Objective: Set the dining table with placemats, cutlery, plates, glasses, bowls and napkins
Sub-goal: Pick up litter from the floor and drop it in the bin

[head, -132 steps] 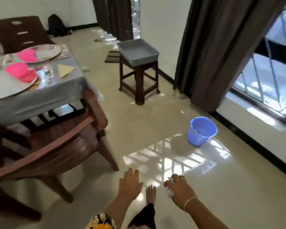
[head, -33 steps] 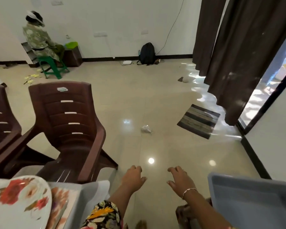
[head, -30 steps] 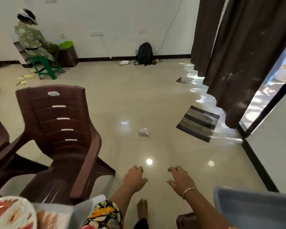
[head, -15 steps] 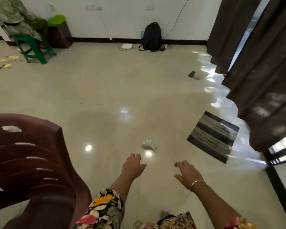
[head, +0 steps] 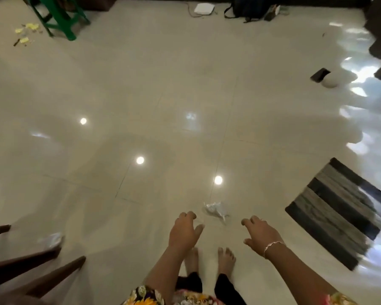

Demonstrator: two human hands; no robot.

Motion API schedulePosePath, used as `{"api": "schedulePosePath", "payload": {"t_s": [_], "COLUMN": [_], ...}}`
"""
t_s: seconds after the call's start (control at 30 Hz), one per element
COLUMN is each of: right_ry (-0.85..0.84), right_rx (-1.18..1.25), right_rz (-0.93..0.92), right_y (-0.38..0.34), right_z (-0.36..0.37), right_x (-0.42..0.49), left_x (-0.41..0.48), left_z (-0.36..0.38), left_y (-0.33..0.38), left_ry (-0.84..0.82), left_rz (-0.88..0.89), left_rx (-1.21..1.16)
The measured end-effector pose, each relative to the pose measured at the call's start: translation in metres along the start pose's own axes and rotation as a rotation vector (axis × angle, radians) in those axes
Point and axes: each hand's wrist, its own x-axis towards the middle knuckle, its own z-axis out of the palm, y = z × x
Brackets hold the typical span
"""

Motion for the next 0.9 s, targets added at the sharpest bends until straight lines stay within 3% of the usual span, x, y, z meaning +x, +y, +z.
{"api": "schedulePosePath", "payload": {"t_s": [0.17, 0.5, 0.7, 0.9], "right_ry": [-0.048, -0.091, -0.141, -0.185], "right_rx": [-0.054, -0.177, -0.161, -0.046], "right_rz": [-0.051, -0.058, 0.000, 0.020], "right_y": [0.015, 0.024, 0.022, 0.001], "right_z": [0.031, 0.197, 0.253, 0.205], "right_x": [0.142, 0.389, 0.447, 0.418], "left_x": [0.120, 0.310, 0.341, 0.306], "left_z": [0.038, 0.167, 0.201, 0.162], "left_y": [-0.026, -0.142, -0.184, -0.190], "left_ry": [0.010, -0.076, -0.068, -0.007], "left_rz": [-0.074, -0.152, -0.207, -0.302], "left_rx": [-0.063, -0.029, -0.105, -0.192]}}
